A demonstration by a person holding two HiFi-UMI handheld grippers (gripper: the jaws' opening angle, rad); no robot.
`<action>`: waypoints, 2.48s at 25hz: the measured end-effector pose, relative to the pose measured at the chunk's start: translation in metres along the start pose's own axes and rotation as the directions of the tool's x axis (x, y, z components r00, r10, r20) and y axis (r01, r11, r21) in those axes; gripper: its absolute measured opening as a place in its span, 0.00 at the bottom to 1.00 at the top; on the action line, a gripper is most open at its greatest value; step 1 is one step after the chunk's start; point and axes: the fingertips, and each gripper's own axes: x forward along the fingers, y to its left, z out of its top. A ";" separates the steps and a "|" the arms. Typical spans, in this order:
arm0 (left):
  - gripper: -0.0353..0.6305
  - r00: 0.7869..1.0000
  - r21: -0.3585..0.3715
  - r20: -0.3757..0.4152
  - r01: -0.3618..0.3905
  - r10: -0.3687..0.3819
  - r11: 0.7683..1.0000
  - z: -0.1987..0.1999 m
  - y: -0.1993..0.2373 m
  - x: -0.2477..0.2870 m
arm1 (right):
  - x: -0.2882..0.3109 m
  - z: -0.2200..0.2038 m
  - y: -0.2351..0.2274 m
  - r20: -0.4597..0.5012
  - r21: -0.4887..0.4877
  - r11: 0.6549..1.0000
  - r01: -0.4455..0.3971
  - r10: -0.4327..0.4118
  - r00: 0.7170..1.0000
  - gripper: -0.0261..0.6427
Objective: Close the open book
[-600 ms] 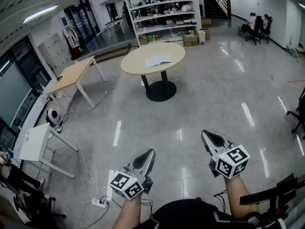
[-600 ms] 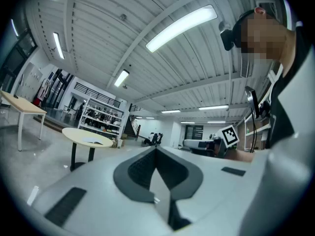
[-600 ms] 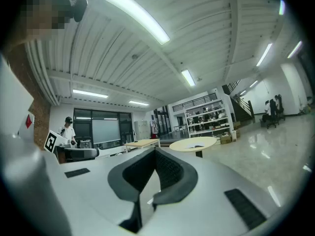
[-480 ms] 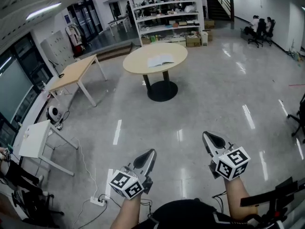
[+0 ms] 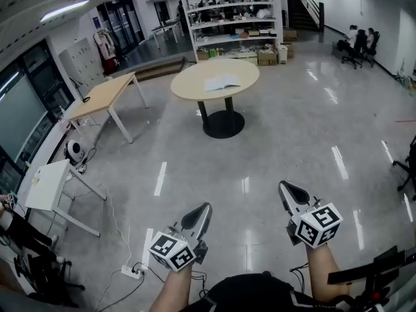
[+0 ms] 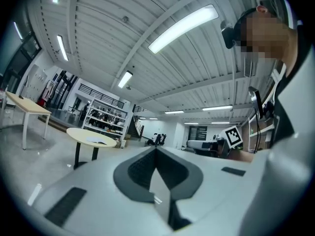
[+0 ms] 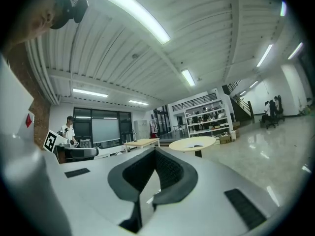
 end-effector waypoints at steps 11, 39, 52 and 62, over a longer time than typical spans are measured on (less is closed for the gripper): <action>0.04 1.000 0.007 -0.007 0.022 -0.022 1.000 0.000 -0.003 -0.008 | 0.002 0.000 0.010 0.007 0.004 1.000 0.006 -0.006 1.000 0.04; 0.04 0.997 -0.020 -0.054 0.047 -0.048 0.999 -0.005 0.130 0.029 | 0.148 -0.034 -0.006 -0.042 0.078 0.997 0.023 -0.020 0.999 0.04; 0.04 1.000 0.006 -0.013 0.009 -0.009 1.000 0.036 0.209 0.242 | 0.294 0.027 -0.174 -0.026 0.058 0.996 -0.063 0.065 0.998 0.04; 0.04 1.000 -0.015 -0.018 -0.014 0.013 1.000 0.042 0.306 0.325 | 0.412 0.025 -0.239 -0.056 0.071 0.996 -0.050 0.054 0.997 0.04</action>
